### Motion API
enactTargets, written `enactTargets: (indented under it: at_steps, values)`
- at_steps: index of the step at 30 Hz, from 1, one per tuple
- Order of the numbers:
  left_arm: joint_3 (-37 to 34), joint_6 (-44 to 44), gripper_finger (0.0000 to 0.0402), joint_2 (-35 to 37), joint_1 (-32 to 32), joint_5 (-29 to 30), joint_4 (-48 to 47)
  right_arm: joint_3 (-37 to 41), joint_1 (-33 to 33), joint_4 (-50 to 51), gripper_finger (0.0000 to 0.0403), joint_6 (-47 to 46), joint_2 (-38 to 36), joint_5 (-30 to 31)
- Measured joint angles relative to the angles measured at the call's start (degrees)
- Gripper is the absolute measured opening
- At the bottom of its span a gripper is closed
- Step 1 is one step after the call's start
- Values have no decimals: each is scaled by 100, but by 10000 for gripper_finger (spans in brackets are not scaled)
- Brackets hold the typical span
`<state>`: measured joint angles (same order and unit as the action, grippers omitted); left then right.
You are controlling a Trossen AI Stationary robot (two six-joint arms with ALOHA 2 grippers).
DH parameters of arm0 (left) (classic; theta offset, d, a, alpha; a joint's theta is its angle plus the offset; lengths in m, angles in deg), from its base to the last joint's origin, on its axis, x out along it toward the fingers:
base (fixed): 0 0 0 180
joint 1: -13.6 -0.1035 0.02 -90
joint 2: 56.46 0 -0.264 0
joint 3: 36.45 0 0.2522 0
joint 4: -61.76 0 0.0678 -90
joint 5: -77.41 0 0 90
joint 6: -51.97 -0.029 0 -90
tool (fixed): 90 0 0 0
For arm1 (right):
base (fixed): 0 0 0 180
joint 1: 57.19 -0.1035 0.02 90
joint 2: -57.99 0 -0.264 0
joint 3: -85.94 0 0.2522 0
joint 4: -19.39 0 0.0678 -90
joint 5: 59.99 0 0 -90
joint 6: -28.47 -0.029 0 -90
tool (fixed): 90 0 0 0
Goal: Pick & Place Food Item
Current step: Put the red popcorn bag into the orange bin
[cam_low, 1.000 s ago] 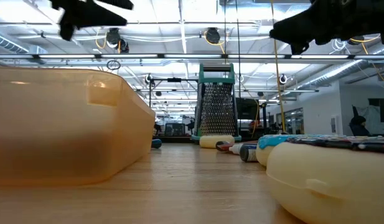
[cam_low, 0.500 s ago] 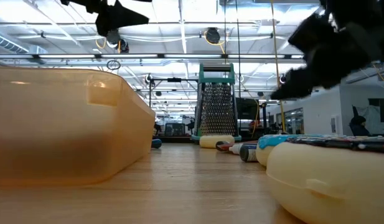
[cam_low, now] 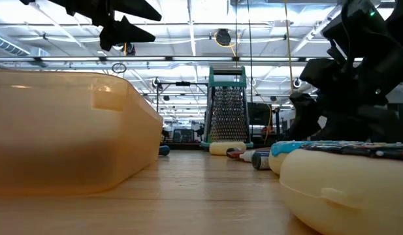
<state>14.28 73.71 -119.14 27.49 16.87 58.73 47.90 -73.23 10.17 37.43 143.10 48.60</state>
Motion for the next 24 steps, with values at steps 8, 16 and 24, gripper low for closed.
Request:
enactTargets:
  at_steps: [8, 16, 24]
  values:
    - [0, 157, 260, 1, 29, -47, -1, -35, -25, -32, 168, 371, 228, 457]
    - [0, 285, 267, 1, 33, -50, 10, -21, -18, -72, 49, 403, 235, 412]
    - [0, 324, 267, 1, 33, -49, 12, -15, -16, -49, 6, 246, -347, 501]
